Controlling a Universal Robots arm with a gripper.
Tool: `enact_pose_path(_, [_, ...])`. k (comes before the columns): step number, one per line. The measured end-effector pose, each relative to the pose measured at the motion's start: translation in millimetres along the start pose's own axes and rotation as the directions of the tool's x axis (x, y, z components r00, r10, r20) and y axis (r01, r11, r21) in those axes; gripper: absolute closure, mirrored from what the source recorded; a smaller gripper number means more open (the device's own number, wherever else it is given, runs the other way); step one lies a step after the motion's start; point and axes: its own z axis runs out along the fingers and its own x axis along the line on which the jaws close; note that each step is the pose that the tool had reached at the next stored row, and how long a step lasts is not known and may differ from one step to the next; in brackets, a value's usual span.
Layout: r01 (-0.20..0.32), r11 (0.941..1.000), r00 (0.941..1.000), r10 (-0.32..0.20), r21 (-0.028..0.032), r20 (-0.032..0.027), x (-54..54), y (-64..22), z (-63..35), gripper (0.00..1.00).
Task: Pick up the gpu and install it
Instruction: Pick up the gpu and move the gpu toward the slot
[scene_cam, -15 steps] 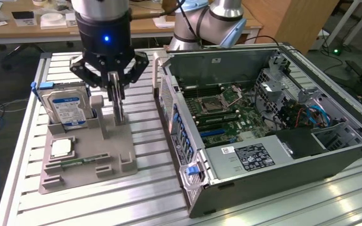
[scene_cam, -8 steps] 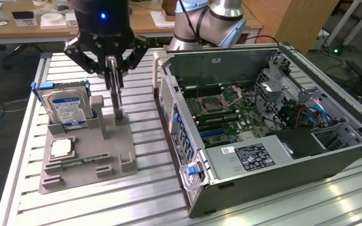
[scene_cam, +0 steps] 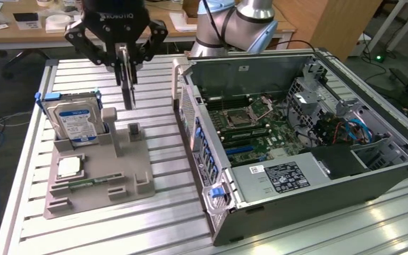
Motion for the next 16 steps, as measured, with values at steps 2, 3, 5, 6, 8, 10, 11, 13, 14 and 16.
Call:
enact_pose_path(2, [0.0,1.0,1.0,0.0,0.0003,0.0001,0.0,0.0,-0.7,0.72])
enact_pose_path(3, [0.0,1.0,1.0,0.0,0.0033,0.0002,-0.1,0.0,-0.6,0.72])
enact_pose_path(5, [0.0,0.9999,1.0,0.0,0.0153,0.0,-0.1,0.0,-0.6,0.72])
enact_pose_path(6, [0.0,0.9999,1.0,0.0,0.0172,0.0001,-0.1,-0.1,-0.6,0.72])
enact_pose_path(8, [0.0,0.9998,1.0,0.0,0.0175,0.0,-0.2,0.0,-0.6,0.72])
enact_pose_path(10, [0.0,0.9998,1.0,0.0,0.0176,-0.0002,-2.4,0.1,-0.7,0.72])
enact_pose_path(11, [0.0,0.9998,1.0,0.0,0.0176,-0.0005,-4.7,0.0,-0.6,0.72])
enact_pose_path(13, [0.0,0.9998,1.0,0.0,0.0175,-0.0025,-8.9,0.0,-0.5,0.72])
enact_pose_path(14, [0.0,0.9998,1.0,0.0,0.0176,-0.0074,-10.6,0.0,-0.5,0.72])
enact_pose_path(16, [-0.001,0.9998,0.9996,0.002,0.0175,-0.0286,-14.0,0.0,-0.4,0.72])
